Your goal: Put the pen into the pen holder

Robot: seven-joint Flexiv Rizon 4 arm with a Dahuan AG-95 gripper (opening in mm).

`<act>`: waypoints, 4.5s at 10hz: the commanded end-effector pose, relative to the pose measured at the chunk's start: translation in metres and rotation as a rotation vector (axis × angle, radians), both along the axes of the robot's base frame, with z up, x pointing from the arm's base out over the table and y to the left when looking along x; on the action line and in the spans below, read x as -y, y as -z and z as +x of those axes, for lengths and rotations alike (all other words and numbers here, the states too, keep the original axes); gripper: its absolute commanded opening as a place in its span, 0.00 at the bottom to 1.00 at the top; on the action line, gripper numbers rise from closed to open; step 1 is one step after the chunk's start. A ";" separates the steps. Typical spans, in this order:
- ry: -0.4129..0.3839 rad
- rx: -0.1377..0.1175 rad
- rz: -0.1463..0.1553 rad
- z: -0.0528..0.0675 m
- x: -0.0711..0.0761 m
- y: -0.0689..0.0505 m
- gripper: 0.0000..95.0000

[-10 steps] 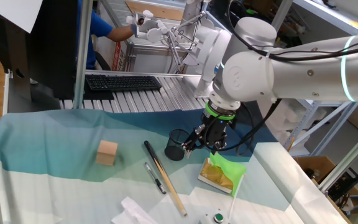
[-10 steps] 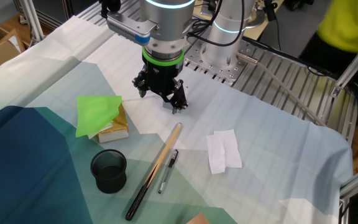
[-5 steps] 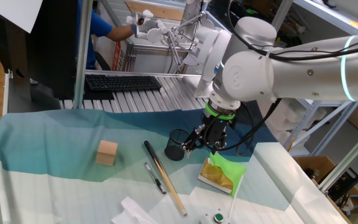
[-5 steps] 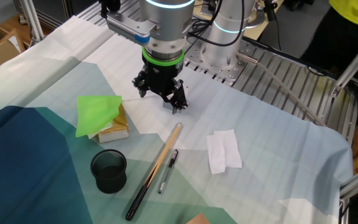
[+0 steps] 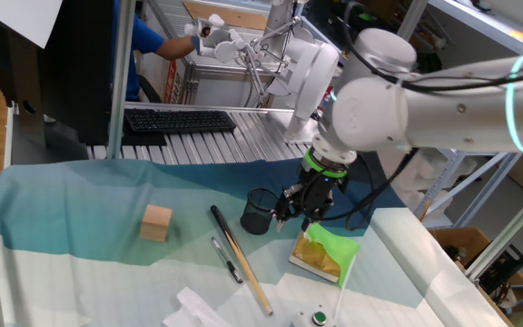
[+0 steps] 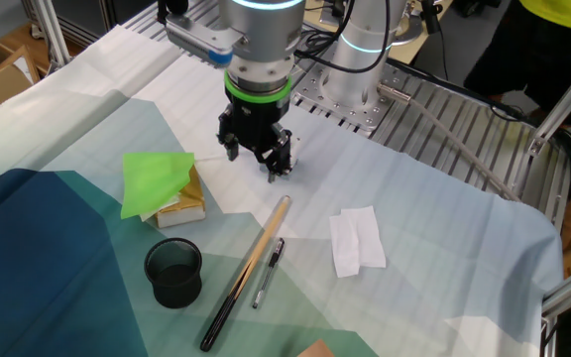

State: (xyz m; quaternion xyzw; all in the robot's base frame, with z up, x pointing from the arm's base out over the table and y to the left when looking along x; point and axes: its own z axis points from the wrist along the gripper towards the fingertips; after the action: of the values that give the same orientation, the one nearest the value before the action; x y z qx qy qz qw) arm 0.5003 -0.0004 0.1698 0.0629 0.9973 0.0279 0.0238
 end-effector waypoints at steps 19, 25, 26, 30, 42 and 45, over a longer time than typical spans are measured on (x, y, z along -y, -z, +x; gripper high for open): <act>0.110 -0.067 0.015 0.033 -0.040 -0.002 0.00; 0.118 -0.075 0.017 0.060 -0.049 0.015 0.00; 0.123 -0.075 0.017 0.062 -0.051 0.018 0.00; 0.135 -0.075 0.017 0.066 -0.066 0.038 0.00; 0.052 -0.089 -0.013 0.062 -0.082 0.069 0.00; 0.084 -0.079 -0.056 0.047 -0.083 0.079 0.00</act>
State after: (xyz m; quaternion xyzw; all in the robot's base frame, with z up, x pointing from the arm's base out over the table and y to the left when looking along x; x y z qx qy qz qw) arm 0.5489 0.0834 0.0908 0.1016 0.9947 -0.0051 -0.0131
